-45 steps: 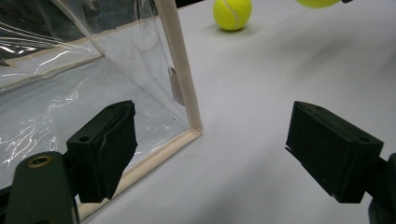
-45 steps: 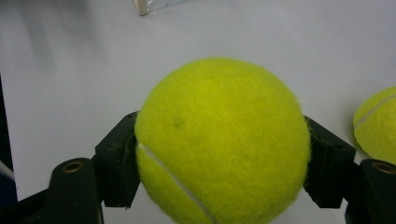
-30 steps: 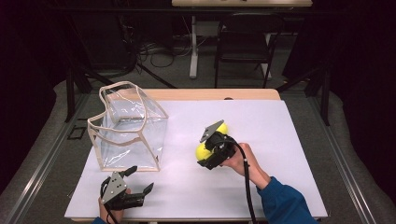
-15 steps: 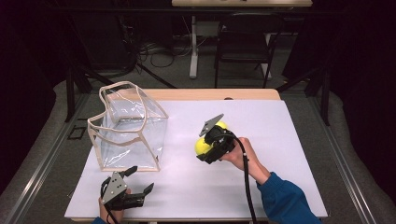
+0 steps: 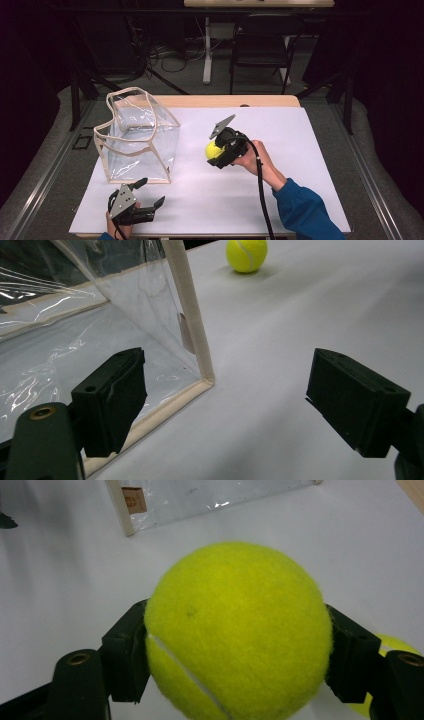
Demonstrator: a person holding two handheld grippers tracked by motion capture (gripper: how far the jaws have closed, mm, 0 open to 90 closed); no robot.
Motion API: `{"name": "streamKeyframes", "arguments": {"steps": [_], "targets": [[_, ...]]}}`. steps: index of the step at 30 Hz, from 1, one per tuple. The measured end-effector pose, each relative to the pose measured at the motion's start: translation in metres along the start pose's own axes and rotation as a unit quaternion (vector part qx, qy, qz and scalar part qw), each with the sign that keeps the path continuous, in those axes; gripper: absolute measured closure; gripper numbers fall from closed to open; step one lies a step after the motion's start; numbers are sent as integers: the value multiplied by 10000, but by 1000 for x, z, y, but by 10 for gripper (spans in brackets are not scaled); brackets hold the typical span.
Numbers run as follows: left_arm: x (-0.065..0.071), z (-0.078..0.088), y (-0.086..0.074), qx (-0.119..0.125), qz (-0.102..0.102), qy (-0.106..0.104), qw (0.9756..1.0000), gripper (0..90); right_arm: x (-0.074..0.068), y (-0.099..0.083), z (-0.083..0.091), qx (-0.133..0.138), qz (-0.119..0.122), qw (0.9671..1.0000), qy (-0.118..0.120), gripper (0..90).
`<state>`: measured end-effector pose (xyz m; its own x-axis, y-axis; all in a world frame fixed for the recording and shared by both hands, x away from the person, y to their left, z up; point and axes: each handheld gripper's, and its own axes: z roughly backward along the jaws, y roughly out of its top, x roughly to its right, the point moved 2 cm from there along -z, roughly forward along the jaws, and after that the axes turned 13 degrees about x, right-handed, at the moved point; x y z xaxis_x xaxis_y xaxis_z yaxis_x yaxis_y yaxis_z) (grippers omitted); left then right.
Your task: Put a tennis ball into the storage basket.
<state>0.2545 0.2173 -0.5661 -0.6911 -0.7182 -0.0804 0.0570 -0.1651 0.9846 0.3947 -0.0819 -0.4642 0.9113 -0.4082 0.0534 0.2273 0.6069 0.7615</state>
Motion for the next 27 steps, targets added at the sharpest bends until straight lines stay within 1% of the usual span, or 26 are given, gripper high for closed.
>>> {"name": "streamKeyframes", "arguments": {"steps": [2,3,5,6,12,14,21,27], "targets": [[0,0,0,-5,-5,-1,10000,161,0,3,1,26,-12,10000,9,261],[1,1,0,15,8,5,10000,161,0,5,1,32,41,10000,3,261],[1,1,0,18,10,1,10000,161,0,7,0,20,22,10000,-5,261],[1,1,0,18,10,1,10000,161,1,8,0,31,57,10000,3,261],[1,0,0,5,-8,-22,10000,161,3,12,-1,48,11,10000,3,261],[1,1,1,19,-10,-24,10000,161,4,15,-1,57,27,10000,38,261],[1,1,1,18,-20,-39,10000,161,5,23,-2,97,85,9999,27,261],[1,1,1,18,-31,-46,10000,161,6,29,-3,75,135,9999,32,261]]}}
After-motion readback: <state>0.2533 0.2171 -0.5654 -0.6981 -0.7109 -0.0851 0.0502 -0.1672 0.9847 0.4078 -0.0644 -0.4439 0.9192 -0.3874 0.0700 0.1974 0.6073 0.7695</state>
